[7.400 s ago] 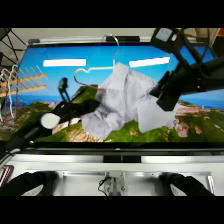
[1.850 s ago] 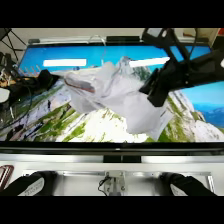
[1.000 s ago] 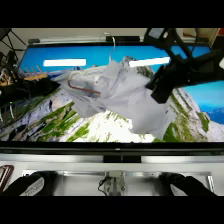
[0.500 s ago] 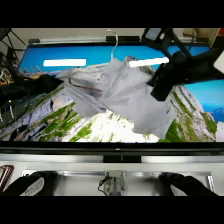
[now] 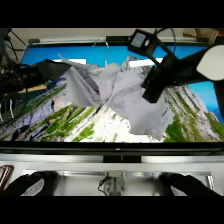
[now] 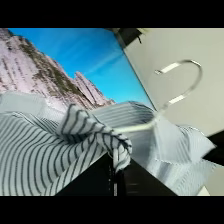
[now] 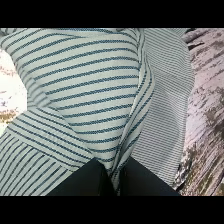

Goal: Fold the shirts.

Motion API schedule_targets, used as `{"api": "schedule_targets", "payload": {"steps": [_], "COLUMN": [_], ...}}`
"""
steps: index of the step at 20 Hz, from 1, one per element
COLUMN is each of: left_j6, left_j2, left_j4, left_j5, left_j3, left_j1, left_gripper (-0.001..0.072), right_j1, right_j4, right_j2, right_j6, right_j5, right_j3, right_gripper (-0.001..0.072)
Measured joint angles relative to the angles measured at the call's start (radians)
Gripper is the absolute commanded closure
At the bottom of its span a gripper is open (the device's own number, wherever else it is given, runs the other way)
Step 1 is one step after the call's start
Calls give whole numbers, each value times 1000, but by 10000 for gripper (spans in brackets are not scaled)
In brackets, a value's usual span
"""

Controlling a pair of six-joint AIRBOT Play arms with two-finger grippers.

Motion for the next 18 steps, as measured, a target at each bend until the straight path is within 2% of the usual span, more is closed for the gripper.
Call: {"api": "schedule_targets", "payload": {"steps": [4,9,13,18], "left_j6": [23,1,-37,-53], "left_j2": [23,50,61,67], "left_j4": [11,148,252,295], "left_j5": [-27,-41,-43,-23], "left_j3": [50,66,69,98], "left_j1": [-140,-272,-257,-187], "left_gripper": [650,650,650,647], "right_j1": [2,3,3,3], "right_j4": [12,34,46,110], "right_j2": [1,38,112,209], "right_j6": [127,230,265,273], "right_j5": [-122,-247,-305,-343], "right_j3": [0,4,5,5], "right_gripper": [627,627,627,627]}}
